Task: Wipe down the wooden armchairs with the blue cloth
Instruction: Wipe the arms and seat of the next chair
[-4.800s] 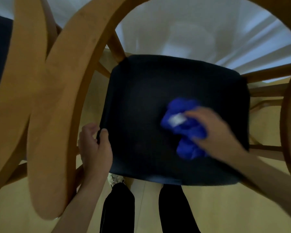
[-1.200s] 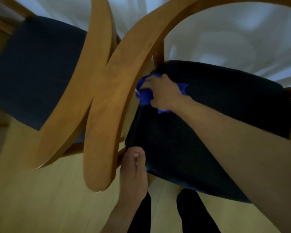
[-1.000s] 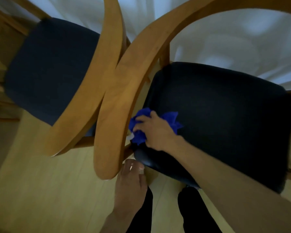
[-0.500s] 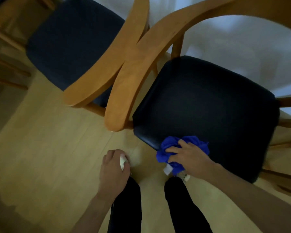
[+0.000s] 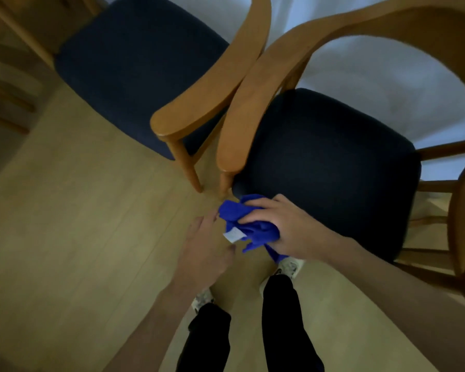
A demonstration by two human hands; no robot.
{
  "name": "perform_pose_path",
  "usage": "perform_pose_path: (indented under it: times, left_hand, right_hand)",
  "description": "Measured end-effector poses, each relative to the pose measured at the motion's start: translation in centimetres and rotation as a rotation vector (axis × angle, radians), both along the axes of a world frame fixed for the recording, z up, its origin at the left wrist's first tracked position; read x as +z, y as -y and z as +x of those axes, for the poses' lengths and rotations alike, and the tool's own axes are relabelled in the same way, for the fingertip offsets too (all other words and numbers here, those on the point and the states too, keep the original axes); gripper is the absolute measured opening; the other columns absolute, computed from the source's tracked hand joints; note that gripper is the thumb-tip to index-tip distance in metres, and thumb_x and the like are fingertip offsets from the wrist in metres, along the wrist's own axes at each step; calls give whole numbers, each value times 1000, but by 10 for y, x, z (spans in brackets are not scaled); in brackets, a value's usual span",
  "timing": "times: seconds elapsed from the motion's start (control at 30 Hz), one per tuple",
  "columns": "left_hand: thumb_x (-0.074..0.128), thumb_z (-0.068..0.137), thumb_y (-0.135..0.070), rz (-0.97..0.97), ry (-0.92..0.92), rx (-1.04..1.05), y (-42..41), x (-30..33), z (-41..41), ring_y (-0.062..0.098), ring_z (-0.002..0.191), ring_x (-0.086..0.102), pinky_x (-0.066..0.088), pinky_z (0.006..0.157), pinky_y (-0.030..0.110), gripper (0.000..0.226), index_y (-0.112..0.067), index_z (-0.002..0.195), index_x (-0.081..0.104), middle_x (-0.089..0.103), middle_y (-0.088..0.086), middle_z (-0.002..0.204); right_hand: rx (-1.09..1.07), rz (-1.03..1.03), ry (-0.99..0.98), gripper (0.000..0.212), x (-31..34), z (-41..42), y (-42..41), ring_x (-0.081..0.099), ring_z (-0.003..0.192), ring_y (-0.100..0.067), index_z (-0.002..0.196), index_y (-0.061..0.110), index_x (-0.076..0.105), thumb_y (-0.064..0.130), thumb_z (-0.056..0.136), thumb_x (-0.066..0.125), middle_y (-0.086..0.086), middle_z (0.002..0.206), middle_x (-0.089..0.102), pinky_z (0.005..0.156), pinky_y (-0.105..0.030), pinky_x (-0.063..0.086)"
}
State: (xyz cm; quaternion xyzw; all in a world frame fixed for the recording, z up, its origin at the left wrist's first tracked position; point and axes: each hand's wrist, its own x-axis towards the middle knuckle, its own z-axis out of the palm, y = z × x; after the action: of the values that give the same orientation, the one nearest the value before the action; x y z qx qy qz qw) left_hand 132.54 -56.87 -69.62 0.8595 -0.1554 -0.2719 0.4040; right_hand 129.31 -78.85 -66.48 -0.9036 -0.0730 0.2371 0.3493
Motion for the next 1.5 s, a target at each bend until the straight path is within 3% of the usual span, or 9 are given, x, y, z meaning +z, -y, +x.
perform_pose_path:
  times: [0.27, 0.4, 0.53, 0.73, 0.8, 0.93, 1.17, 1.3, 1.5]
  left_hand:
    - [89, 65, -29, -451, -255, -81, -99, 147, 77, 2, 134, 40, 38, 98, 10, 128, -38, 152, -5, 36, -20, 147]
    - [72, 73, -57, -435, -285, 65, -121, 183, 112, -2, 121, 51, 47, 91, 16, 99, -38, 151, 15, 48, -14, 136]
    - [70, 85, -34, -246, -8, 122, -124, 182, 140, -12, 89, 60, 43, 70, 2, 28, -32, 112, 62, 67, -20, 100]
    - [55, 97, -25, -341, 80, 72, -131, 180, 177, 11, 68, 53, 43, 63, 20, 11, -16, 91, 58, 59, -1, 77]
    - [52, 98, -25, -351, 131, 25, -126, 187, 185, 22, 68, 51, 42, 61, 33, 11, -16, 94, 55, 57, 3, 77]
    - [52, 98, -24, -299, 266, -88, -114, 208, 211, 16, 70, 55, 42, 60, 20, 7, -25, 95, 57, 59, -6, 79]
    - [55, 97, -17, -187, 388, -89, -122, 233, 265, 14, 80, 60, 45, 65, 18, 9, -23, 97, 62, 63, -10, 85]
    - [57, 94, -16, -79, 417, -114, -136, 231, 286, 9, 77, 60, 41, 64, 12, 7, -22, 97, 61, 62, -10, 81]
    - [55, 93, -23, -45, 415, 34, -167, 203, 311, 0, 76, 56, 37, 63, 5, 5, -27, 94, 56, 59, -16, 78]
  right_hand:
    - [-160, 538, -171, 64, 144, 56, -86, 49, 130, -7, 145, 30, 43, 11, 90, 71, 13, 142, 50, 108, -31, 42]
    - [-268, 677, -153, 69, 172, 82, -100, 49, 131, -8, 148, 35, 34, 8, 93, 65, 14, 143, 47, 105, -28, 45]
    - [-459, 900, -238, 74, 161, 101, -112, 59, 121, -20, 144, 41, 39, 5, 87, 70, 1, 132, 58, 99, -33, 51]
    - [-574, 1029, -270, 56, 143, 132, -125, 63, 110, -29, 131, 22, 55, -4, 82, 65, -8, 122, 65, 89, -43, 54]
    - [-474, 958, -290, 66, 149, 145, -124, 63, 112, -21, 135, 28, 50, 6, 77, 70, -1, 123, 65, 85, -31, 54]
    - [-185, 636, -223, 92, 168, 183, -126, 54, 125, -8, 147, 36, 26, 24, 75, 83, 16, 133, 55, 97, -25, 49]
    - [126, 849, -565, 101, 197, 262, -96, 44, 136, -13, 147, 48, 25, 17, 73, 85, 12, 147, 43, 103, -30, 46]
    - [29, 359, -147, 74, 195, 295, -124, 52, 122, 1, 120, 47, 47, 71, 58, 79, 26, 129, 53, 101, -32, 48]
    - [81, 196, 190, 15, 186, 339, -176, 65, 86, 2, 105, 31, 60, 39, 92, 63, 17, 90, 68, 75, -27, 57]
